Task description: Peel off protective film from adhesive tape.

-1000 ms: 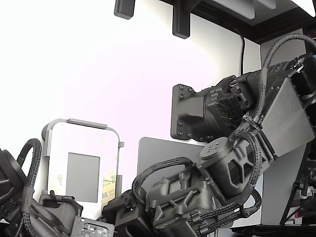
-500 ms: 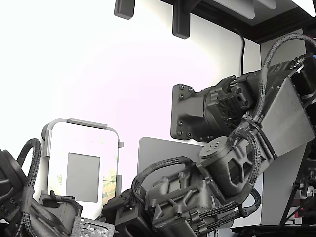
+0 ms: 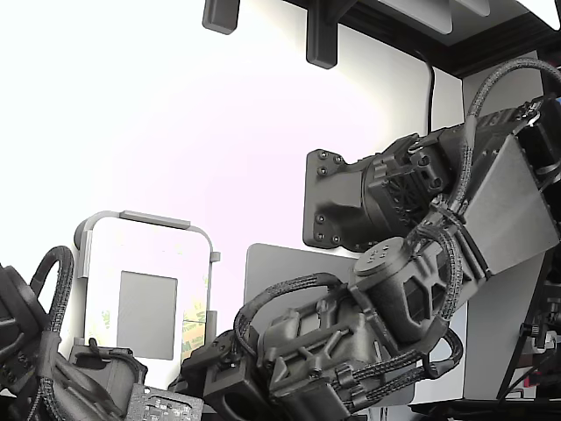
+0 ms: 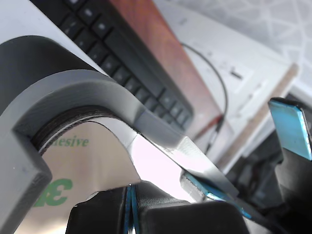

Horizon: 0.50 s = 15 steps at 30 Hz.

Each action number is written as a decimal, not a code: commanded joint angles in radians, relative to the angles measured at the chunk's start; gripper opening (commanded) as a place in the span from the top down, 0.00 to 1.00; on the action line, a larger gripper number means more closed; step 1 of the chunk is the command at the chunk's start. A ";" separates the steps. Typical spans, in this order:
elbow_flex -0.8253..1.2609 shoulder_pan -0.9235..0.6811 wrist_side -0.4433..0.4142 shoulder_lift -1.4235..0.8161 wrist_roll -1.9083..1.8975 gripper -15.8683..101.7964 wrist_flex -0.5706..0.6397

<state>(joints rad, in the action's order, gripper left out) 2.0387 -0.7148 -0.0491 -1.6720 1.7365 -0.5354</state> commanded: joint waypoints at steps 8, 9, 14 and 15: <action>-0.008 0.015 0.002 -0.031 0.005 0.95 0.012; -0.006 0.017 0.002 -0.031 0.006 0.95 0.012; -0.017 0.017 0.002 -0.035 0.011 0.95 0.000; -0.023 0.017 0.002 -0.035 0.011 0.95 -0.008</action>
<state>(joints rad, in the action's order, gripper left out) 2.0463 -0.7133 -0.0491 -1.6797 1.7457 -0.5384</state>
